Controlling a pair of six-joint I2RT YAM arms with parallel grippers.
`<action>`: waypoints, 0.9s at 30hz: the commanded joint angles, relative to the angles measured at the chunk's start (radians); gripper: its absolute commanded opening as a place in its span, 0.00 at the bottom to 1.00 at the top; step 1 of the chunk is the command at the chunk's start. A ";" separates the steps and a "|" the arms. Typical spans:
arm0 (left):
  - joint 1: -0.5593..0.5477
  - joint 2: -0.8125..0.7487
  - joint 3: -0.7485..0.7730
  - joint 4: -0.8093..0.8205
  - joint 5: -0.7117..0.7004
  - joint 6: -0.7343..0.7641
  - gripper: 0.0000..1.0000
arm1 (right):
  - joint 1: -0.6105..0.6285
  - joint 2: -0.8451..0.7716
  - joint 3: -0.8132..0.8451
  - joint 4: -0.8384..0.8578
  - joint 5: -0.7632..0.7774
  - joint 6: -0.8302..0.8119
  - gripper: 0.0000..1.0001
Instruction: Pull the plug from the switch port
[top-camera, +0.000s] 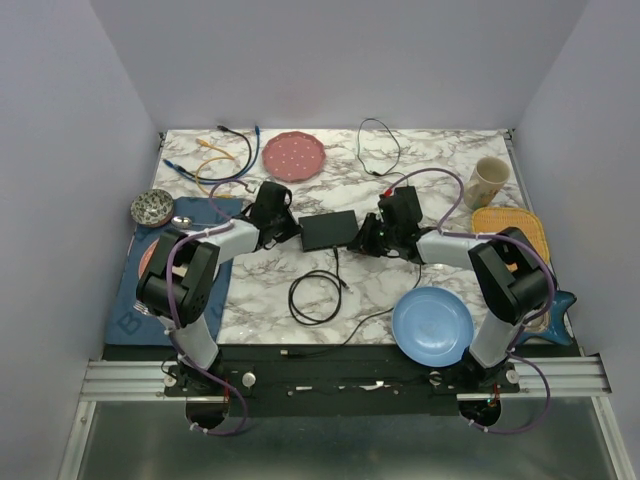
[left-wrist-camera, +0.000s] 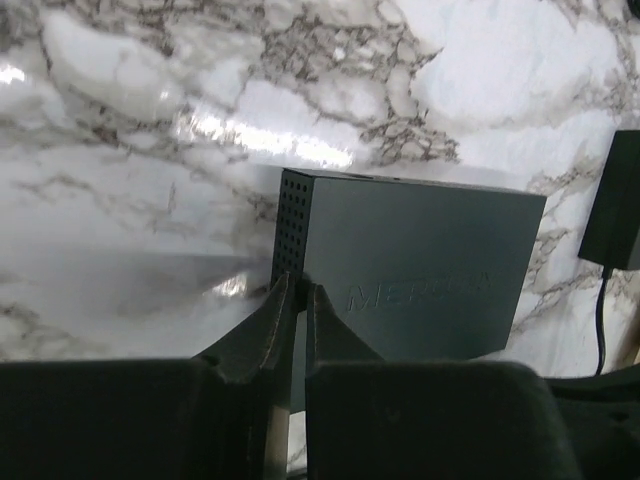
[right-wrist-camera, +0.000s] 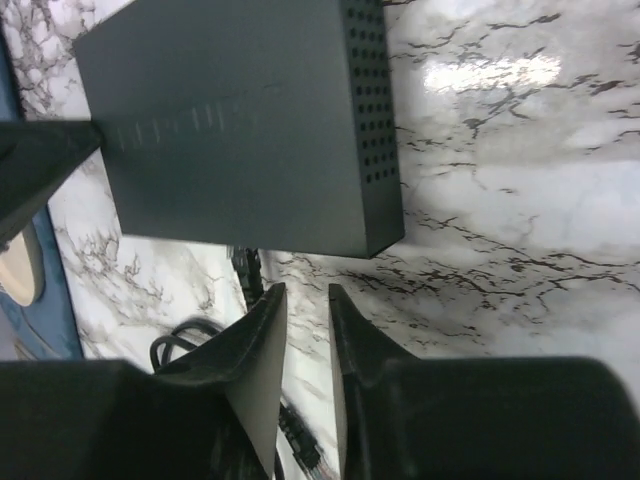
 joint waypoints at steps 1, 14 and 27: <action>-0.015 -0.079 -0.055 -0.199 -0.083 -0.003 0.05 | -0.005 -0.027 0.004 -0.019 0.026 -0.012 0.36; -0.053 -0.021 0.001 -0.021 0.190 -0.025 0.07 | -0.005 0.044 -0.093 0.241 -0.186 0.103 0.50; -0.076 0.091 -0.004 0.002 0.247 -0.025 0.01 | -0.005 0.131 -0.079 0.330 -0.218 0.115 0.49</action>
